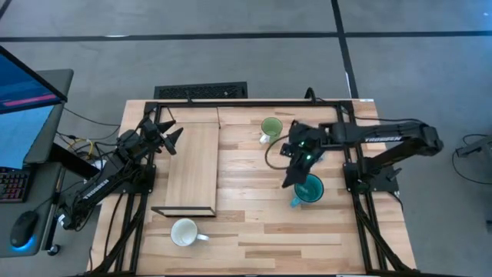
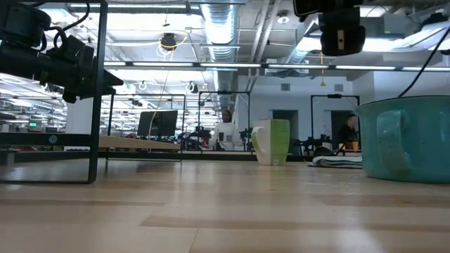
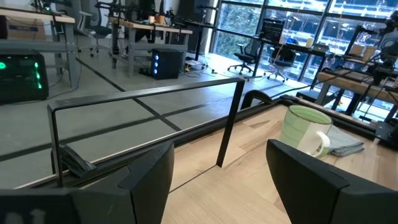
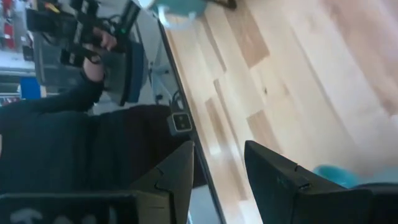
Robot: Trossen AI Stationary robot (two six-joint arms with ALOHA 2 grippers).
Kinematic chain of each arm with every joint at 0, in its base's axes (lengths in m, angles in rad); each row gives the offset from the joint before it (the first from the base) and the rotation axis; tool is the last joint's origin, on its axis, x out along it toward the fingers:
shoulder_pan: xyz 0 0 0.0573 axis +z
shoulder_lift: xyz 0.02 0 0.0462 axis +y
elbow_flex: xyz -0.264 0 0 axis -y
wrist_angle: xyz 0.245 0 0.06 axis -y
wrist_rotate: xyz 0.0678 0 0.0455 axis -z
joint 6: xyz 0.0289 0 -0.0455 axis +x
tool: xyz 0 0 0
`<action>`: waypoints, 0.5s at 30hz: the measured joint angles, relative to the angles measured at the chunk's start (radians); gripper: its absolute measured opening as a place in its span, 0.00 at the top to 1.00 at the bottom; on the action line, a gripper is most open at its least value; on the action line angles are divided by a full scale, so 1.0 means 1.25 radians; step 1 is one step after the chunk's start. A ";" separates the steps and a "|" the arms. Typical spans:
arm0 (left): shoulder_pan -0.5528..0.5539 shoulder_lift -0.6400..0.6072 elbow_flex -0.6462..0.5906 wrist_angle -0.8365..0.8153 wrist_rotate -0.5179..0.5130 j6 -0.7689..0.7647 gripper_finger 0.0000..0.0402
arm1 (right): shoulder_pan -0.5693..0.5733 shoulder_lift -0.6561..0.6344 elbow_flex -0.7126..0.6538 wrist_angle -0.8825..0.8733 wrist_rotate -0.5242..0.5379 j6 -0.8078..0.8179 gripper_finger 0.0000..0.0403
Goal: Stack small to large cups/mugs on shelf
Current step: Put the blue mug on the shelf
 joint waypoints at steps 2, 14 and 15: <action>0.000 0.000 0.000 0.000 0.000 0.000 0.38 | 0.023 0.018 0.000 0.001 0.006 0.021 0.59; 0.000 0.000 0.000 0.000 -0.001 0.000 0.38 | 0.171 0.043 0.000 -0.066 0.110 0.268 0.65; 0.000 0.000 0.000 0.000 -0.001 0.000 0.38 | 0.186 0.043 0.000 -0.067 0.130 0.301 0.66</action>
